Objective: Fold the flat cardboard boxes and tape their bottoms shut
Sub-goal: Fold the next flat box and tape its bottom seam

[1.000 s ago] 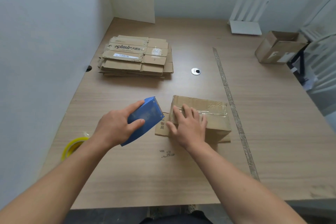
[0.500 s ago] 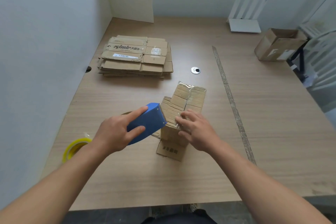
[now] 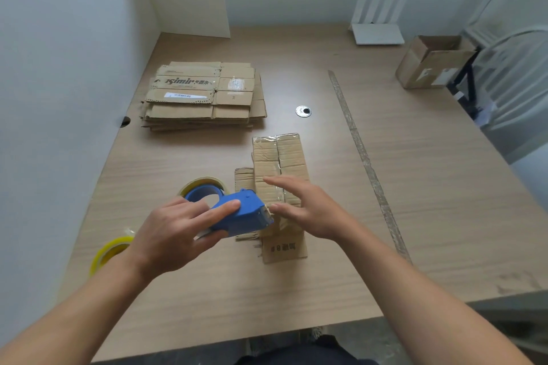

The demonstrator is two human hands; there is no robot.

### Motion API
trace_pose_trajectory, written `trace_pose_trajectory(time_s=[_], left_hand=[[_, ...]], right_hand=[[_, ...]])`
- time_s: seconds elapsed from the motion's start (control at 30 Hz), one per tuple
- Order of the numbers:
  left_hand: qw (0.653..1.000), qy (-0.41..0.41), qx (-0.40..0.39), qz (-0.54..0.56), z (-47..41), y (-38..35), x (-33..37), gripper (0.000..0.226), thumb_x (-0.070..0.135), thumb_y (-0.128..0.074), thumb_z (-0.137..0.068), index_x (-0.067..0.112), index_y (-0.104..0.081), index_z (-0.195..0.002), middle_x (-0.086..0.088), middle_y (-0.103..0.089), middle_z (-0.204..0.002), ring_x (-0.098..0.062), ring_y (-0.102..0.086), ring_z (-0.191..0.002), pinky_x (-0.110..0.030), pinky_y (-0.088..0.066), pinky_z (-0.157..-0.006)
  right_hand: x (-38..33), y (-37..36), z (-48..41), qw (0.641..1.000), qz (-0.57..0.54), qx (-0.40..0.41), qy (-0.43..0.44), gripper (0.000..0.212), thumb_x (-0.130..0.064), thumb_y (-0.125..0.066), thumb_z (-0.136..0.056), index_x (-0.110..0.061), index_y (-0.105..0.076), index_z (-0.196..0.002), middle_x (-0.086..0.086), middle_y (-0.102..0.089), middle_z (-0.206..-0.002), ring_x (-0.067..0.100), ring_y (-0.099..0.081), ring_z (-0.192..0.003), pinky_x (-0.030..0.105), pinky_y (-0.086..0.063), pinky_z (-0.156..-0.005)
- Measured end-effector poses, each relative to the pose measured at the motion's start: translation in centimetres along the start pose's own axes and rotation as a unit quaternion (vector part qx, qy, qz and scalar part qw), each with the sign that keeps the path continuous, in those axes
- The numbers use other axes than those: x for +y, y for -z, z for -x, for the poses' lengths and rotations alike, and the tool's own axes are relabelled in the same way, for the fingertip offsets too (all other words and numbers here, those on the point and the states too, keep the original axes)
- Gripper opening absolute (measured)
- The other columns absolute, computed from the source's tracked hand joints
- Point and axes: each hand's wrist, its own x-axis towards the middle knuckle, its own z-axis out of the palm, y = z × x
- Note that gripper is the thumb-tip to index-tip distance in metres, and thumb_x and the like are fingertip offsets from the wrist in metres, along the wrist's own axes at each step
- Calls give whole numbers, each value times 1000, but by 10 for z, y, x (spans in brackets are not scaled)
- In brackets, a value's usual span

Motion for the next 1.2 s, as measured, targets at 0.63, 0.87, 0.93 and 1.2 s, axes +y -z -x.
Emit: trace_pose_trajectory(time_s=[0.63, 0.87, 0.93, 1.2], left_hand=[[971, 105, -140, 163, -25, 14, 12, 58, 49, -57, -86, 38, -47, -142, 16, -70, -104, -4, -57, -75, -15, -45, -68], [901, 241, -283, 222, -27, 34, -17, 60, 74, -50, -71, 67, -41, -130, 19, -68, -113, -5, -64, -90, -20, -49, -78], [882, 246, -337, 220, -37, 34, -16, 56, 73, -51, -68, 69, -43, -124, 24, -65, -115, -1, -61, -97, -20, -48, -81], [832, 313, -412, 202, -64, 21, -15, 59, 65, -56, -64, 59, -55, -123, 21, -66, -115, -4, -61, -102, -34, -50, -93]], right_hand=[[4, -10, 6, 991, -8, 121, -58, 13, -24, -71, -91, -13, -76, -86, -9, -59, -105, 13, -50, -111, 21, -34, -95], [46, 24, 50, 962, -67, 192, -182, 21, -24, -68, -93, -14, -73, -74, -1, -58, -95, 12, -58, -91, 19, -40, -76], [54, 22, 52, 962, -67, 165, -207, 22, -24, -66, -94, -11, -71, -77, 3, -58, -99, 14, -58, -93, 13, -39, -75], [72, 1, 32, 958, -25, 158, -238, 28, -31, -64, -95, -23, -55, -69, -1, -52, -90, 14, -52, -83, 26, -34, -74]])
